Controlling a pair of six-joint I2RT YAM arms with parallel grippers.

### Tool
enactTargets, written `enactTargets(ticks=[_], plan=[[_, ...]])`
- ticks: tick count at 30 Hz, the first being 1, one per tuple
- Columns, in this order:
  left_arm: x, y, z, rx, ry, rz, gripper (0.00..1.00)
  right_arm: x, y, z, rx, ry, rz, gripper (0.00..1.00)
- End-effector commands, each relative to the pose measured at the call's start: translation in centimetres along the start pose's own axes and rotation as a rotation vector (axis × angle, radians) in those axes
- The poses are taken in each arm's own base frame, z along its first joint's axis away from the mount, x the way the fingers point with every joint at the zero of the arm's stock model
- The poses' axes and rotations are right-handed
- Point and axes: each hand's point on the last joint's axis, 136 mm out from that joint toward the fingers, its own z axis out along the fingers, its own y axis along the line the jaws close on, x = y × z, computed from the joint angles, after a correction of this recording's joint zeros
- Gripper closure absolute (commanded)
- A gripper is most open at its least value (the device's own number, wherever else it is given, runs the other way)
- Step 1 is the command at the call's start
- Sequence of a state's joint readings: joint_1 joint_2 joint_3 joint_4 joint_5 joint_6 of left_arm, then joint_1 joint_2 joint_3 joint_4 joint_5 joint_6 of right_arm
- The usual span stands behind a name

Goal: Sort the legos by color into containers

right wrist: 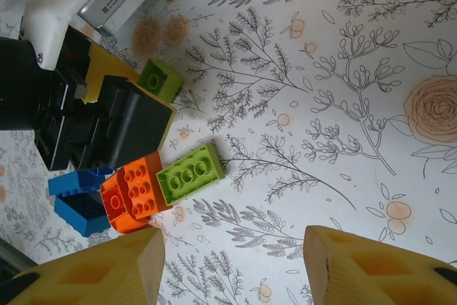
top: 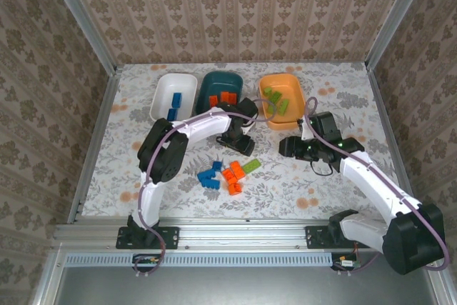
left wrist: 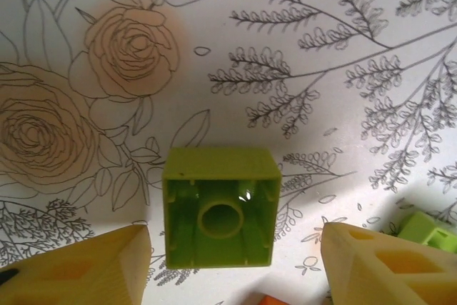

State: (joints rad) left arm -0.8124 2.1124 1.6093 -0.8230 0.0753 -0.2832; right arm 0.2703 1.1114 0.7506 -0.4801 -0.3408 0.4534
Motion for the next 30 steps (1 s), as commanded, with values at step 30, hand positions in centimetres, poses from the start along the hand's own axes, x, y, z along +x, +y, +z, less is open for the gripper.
enactTargets(ticks=[30], plan=[[-14.5, -6.4, -9.3, 0.331, -0.327, 0.048, 0.68, 1.7, 0.5, -6.4, -0.016, -0.14, 0.063, 0.42]])
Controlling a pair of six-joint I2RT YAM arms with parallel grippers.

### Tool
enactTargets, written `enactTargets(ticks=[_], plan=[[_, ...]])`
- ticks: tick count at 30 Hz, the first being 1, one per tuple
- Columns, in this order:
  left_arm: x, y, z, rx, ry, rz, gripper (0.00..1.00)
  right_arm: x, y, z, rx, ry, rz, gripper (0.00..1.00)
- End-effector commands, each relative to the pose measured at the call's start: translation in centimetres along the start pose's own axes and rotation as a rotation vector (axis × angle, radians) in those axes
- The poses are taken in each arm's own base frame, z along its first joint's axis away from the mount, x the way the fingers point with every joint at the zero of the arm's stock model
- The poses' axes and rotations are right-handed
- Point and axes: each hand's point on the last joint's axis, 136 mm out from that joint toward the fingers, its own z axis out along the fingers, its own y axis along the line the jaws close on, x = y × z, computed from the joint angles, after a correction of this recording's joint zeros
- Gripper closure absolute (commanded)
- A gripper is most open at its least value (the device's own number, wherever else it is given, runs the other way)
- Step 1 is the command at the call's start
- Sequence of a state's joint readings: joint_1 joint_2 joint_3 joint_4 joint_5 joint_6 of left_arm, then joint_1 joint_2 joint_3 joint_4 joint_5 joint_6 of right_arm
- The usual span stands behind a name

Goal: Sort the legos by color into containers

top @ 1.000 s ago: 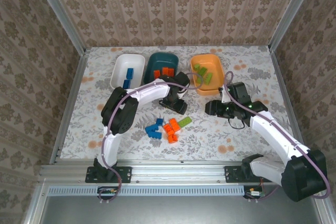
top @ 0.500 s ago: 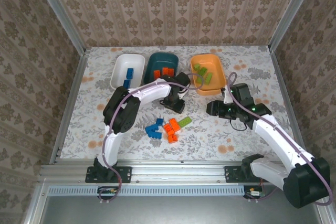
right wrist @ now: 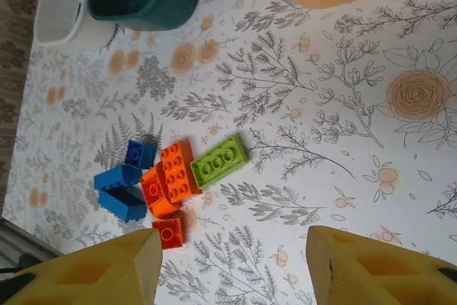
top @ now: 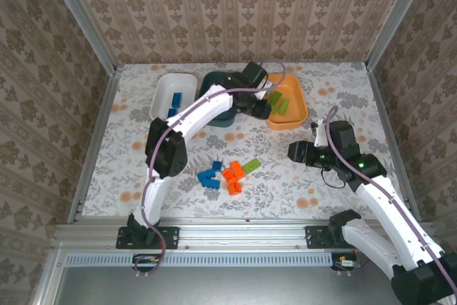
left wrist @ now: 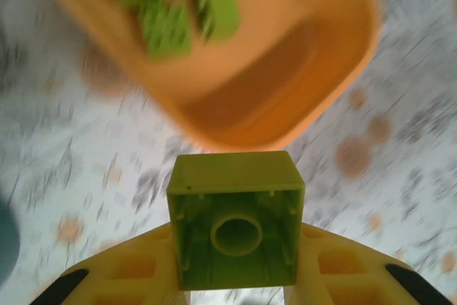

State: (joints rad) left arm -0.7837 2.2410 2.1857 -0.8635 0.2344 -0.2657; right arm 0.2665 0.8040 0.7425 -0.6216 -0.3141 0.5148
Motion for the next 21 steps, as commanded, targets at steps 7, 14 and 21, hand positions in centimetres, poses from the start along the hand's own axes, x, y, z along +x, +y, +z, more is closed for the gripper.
enactTargets(ticks=[7, 14, 21], plan=[[-6.2, 0.4, 5.0, 0.28, -0.093, -0.147, 0.67, 2.7, -2.0, -1.2, 0.025, -0.04, 0.091, 0.42], [-9.7, 1.8, 5.0, 0.403, -0.209, -0.193, 0.47, 2.7, -1.3, -3.0, -0.018, -0.112, 0.071, 0.34], [-10.2, 1.1, 3.6, 0.445, -0.22, -0.175, 0.34, 1.9, -0.8, -3.1, -0.034, -0.13, 0.064, 0.06]])
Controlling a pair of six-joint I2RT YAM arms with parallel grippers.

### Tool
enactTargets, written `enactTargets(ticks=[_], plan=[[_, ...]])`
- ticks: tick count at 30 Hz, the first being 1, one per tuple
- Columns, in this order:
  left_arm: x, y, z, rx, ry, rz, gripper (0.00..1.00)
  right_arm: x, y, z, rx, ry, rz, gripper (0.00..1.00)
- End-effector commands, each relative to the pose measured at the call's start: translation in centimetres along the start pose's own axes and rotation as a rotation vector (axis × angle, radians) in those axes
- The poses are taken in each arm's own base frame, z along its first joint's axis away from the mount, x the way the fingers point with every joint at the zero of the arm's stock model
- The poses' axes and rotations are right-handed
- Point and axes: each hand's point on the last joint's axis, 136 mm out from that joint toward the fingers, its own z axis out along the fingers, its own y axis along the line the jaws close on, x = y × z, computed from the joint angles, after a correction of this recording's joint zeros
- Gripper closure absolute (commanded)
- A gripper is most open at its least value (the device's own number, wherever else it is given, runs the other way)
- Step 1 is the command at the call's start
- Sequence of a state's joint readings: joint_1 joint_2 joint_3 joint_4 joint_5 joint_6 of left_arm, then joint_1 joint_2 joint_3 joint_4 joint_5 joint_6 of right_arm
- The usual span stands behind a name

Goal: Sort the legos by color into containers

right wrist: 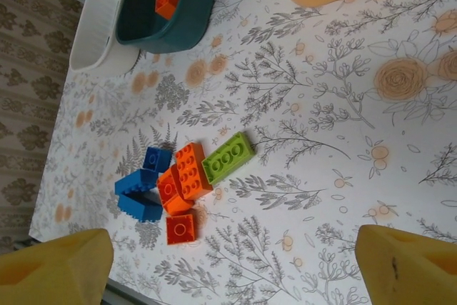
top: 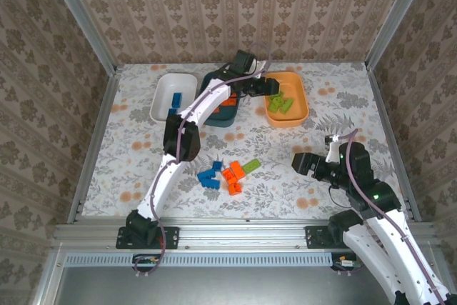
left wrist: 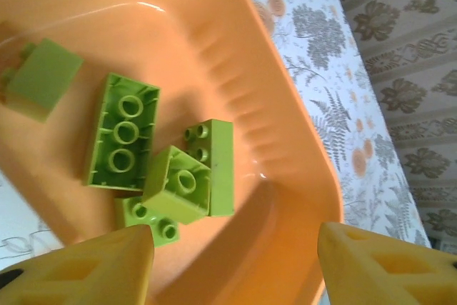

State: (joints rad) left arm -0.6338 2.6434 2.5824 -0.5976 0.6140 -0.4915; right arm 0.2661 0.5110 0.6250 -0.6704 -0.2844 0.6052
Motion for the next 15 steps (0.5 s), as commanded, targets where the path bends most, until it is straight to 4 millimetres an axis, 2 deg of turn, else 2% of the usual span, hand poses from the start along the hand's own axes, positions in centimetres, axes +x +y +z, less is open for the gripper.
enactTargets(ticks=[1, 6, 8, 10, 12, 15], plan=[[-1.3, -4.1, -1.5, 0.097, -0.026, 0.048, 0.34, -0.5, 0.2, 0.0, -0.002, -0.009, 0.01, 0.0], [-1.5, -6.2, -3.4, 0.111, -0.031, 0.091, 0.32, -1.5, 0.7, -0.4, -0.012, -0.055, 0.011, 0.0], [-1.5, -7.4, -5.1, 0.094, -0.036, 0.129, 0.31, -2.0, 0.6, -0.6, -0.011, -0.092, 0.052, 0.0], [-0.7, -8.4, -6.9, 0.065, -0.019, 0.168, 0.31, -1.9, 1.9, -0.3, -0.098, -0.087, 0.035, 0.0], [0.6, -7.9, -8.9, -0.041, -0.008, 0.192, 0.3, -2.1, 3.2, 0.3, -0.174, -0.076, 0.03, 0.0], [3.9, -6.0, -12.5, -0.188, 0.011, 0.174, 0.29, -1.3, 2.3, 2.0, -0.102, 0.03, 0.054, 0.06]])
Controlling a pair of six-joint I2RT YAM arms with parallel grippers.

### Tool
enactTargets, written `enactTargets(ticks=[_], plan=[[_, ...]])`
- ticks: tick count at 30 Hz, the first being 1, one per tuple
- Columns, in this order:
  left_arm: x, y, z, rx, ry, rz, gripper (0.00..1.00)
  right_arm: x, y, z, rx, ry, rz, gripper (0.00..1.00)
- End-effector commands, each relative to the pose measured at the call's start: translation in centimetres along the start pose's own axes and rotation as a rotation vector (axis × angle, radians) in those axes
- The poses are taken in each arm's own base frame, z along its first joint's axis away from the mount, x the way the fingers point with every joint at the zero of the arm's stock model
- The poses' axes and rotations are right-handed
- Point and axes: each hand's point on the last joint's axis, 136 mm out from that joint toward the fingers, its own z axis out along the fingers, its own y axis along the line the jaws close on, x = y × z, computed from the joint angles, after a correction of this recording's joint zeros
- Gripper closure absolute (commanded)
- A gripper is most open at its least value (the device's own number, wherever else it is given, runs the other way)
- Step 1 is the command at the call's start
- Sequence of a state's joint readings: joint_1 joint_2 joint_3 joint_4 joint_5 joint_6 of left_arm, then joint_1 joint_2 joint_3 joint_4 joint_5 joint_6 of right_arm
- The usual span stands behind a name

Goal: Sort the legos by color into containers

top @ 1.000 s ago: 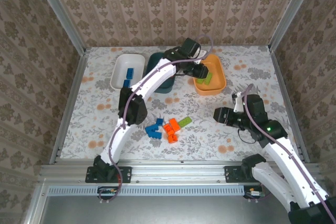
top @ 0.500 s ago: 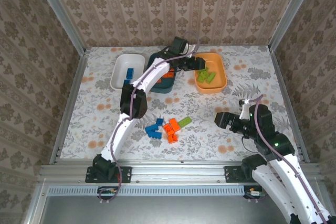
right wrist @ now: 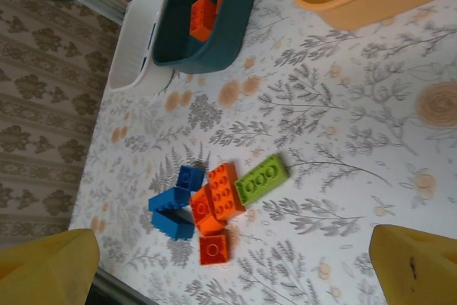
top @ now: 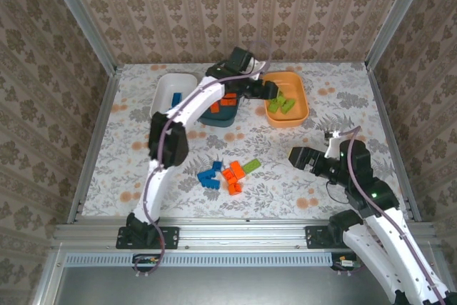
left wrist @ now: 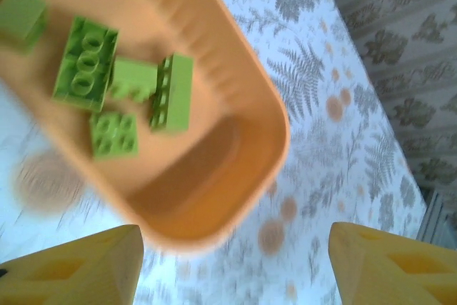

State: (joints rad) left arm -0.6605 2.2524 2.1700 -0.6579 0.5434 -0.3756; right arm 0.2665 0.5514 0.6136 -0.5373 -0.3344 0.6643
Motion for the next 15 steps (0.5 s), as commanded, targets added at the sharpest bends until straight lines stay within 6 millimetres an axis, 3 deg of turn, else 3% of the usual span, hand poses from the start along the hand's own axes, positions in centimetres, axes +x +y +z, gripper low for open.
enactTargets(ticks=[1, 4, 9, 12, 15], plan=[[2.1, 0.0, -6.4, -0.154, -0.034, 0.062, 0.29, 0.9, -0.4, 1.9, 0.036, 0.12, 0.028, 0.09], [7.1, 2.2, -9.6, -0.233, -0.012, -0.014, 0.27, 2.6, -0.7, 3.9, 0.108, 0.267, -0.021, 0.15], [15.1, 4.8, -14.8, -0.336, 0.003, -0.099, 0.26, 5.4, 1.0, 7.7, 0.207, 0.481, -0.216, 0.25], [19.0, 5.8, -17.4, -0.378, -0.006, -0.145, 0.25, 7.1, 1.8, 10.6, 0.246, 0.597, -0.307, 0.33], [21.6, 6.4, -19.7, -0.411, -0.035, -0.18, 0.23, 8.7, 2.4, 13.6, 0.282, 0.696, -0.392, 0.36]])
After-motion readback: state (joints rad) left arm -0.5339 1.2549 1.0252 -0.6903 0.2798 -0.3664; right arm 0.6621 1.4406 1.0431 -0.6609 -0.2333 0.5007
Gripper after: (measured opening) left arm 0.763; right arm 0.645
